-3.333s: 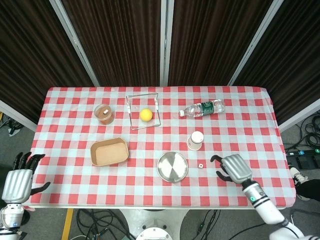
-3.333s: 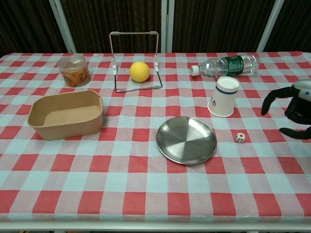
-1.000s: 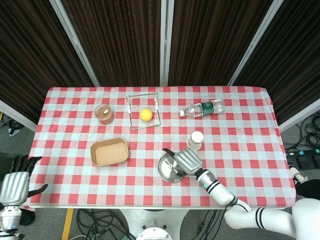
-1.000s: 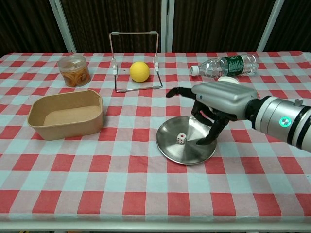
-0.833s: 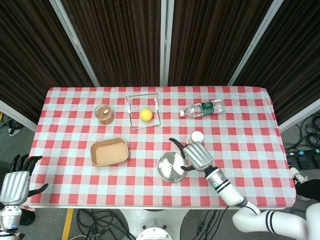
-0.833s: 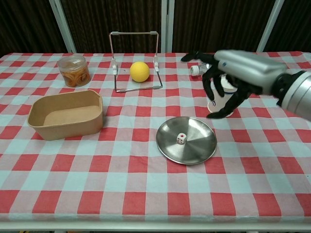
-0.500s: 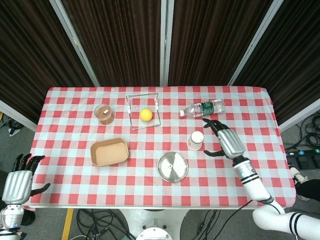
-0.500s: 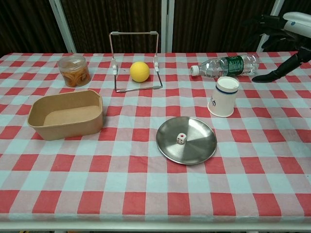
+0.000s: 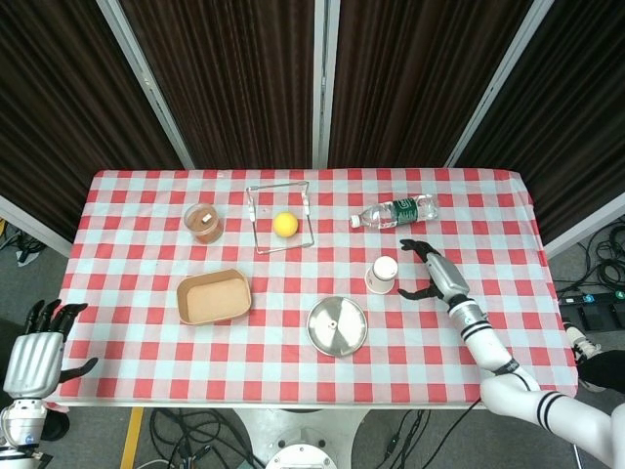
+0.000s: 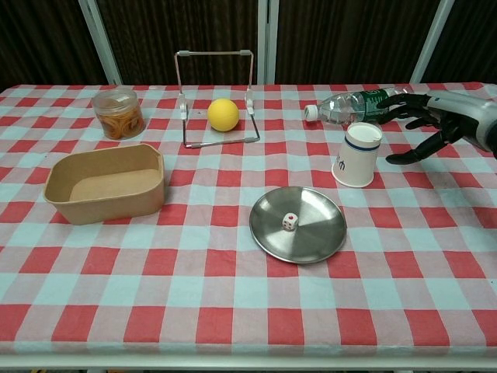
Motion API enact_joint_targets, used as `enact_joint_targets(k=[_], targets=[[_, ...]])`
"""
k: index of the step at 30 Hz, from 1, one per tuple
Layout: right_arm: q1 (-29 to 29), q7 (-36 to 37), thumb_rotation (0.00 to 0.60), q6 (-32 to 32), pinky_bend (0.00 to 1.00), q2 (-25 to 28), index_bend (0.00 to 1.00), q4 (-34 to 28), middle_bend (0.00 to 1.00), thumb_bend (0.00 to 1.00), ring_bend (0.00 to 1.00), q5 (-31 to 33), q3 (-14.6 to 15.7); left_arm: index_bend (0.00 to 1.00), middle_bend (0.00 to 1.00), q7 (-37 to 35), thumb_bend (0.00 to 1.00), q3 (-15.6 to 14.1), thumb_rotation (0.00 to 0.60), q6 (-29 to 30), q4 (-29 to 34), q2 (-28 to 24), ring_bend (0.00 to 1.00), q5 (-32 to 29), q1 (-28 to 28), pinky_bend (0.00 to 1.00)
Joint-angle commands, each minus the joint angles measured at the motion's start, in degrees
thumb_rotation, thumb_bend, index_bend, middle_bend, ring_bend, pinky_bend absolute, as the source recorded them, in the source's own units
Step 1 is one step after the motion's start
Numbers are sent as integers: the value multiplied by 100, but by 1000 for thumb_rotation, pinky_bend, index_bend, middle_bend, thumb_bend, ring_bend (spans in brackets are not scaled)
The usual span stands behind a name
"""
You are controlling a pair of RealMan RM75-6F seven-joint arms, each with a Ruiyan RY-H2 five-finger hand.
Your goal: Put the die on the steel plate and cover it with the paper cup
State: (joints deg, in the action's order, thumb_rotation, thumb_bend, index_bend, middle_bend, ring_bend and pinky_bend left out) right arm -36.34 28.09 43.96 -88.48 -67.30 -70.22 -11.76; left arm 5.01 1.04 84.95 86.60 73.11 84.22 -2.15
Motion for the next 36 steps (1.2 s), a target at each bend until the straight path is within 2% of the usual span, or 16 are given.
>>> enact_joint_targets(k=[1,7,9,13,16,24,27,31,36], targets=[[-166,222,600,-199,77,-234,134,288,162,105,0,-57,-82,174,185,1,51,0,600,-6,-2,2,88,-8,-1,3],[-271,473,600,-346,76,-429,218,606,188,124,2,-111,-119,174,185,-24,52,-8,600,-12,-23,5,88,-42,19,3],[-289,608,600,-380,76,-474,287,668,206,158,4,-134,-136,174,185,-32,52,-9,600,-22,-32,4,88,-52,20,3],[-286,803,600,-306,76,-564,477,776,260,302,25,-185,-182,174,186,-35,52,1,600,-5,-21,-7,88,-45,19,3],[-218,965,600,-70,76,-464,552,576,281,314,29,-419,-141,174,185,-34,51,2,600,6,-17,-16,88,-50,27,3],[-97,1347,600,673,72,270,573,-619,295,315,29,-1676,389,174,186,30,52,4,600,15,43,-40,88,-24,15,3],[-135,1272,600,752,69,347,573,-842,295,315,29,-1945,585,174,185,51,51,0,600,9,61,-39,88,-20,11,3],[-203,1202,600,725,68,284,574,-938,295,316,29,-2112,789,174,186,43,51,-3,600,21,60,-37,88,-31,26,3],[-306,949,600,621,63,-21,577,-721,295,316,29,-2151,943,174,185,1,52,-18,600,16,23,-17,88,-41,42,3]])
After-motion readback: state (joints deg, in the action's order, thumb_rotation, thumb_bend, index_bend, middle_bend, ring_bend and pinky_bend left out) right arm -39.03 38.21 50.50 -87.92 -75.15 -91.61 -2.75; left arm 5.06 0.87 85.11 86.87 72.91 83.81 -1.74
